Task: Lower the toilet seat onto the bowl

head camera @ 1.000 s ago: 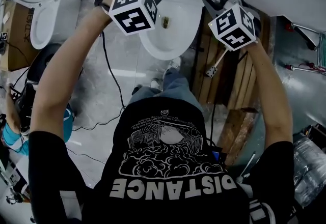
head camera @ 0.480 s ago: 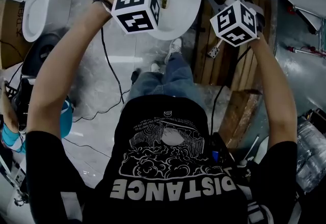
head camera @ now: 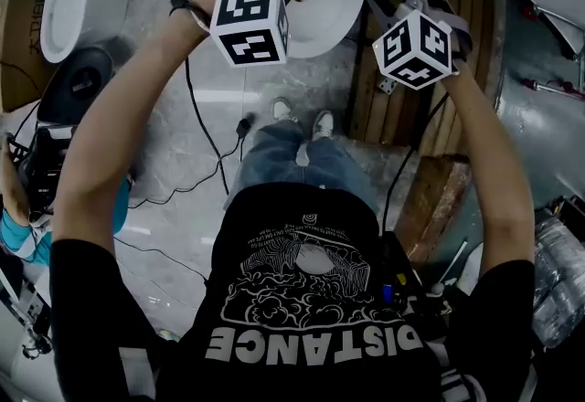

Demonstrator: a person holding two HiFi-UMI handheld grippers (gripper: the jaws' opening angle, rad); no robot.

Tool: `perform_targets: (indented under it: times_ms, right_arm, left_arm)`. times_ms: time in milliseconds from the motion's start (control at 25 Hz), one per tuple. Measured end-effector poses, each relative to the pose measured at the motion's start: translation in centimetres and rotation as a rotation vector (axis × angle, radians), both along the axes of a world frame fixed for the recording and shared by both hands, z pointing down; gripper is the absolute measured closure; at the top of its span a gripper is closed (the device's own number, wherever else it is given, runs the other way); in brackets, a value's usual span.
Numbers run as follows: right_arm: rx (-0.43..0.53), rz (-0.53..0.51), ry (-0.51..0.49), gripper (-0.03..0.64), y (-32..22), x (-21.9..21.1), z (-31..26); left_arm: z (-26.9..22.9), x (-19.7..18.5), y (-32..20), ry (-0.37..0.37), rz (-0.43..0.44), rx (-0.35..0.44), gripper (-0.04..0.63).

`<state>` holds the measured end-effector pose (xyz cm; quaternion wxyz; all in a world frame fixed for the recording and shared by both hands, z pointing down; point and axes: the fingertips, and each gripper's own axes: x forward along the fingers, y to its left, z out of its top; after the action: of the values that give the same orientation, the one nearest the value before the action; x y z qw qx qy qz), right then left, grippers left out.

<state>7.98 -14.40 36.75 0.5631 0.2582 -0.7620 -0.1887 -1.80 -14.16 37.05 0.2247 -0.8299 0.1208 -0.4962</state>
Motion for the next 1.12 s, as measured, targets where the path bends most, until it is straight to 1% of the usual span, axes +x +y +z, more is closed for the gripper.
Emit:
perform_targets:
  times_ms: [200, 440, 720, 960, 1120]
  right_arm:
    - [-0.014, -0.02, -0.01, 0.476, 1.5, 0.0, 2.1]
    - [-0.021, -0.075, -0.031, 0.463, 3.4, 0.1, 4.5]
    - [-0.034, -0.143, -0.048, 0.445, 4.9, -0.4, 7.4]
    - [-0.04, -0.189, -0.027, 0.431, 6.7, -0.4, 10.8]
    - [-0.041, -0.209, -0.015, 0.423, 7.6, -0.7, 12.9]
  left_arm:
    - [2.1, 0.0, 1.5, -0.017, -0.01, -0.007, 0.454]
    - [4.8, 0.0, 3.4, -0.086, 0.007, 0.01, 0.446]
    - [7.5, -0.2, 5.0, -0.091, 0.006, 0.019, 0.436]
    - [10.9, -0.2, 6.7, -0.125, 0.0, 0.056, 0.426]
    - [13.3, -0.8, 7.5, -0.155, -0.009, 0.063, 0.419]
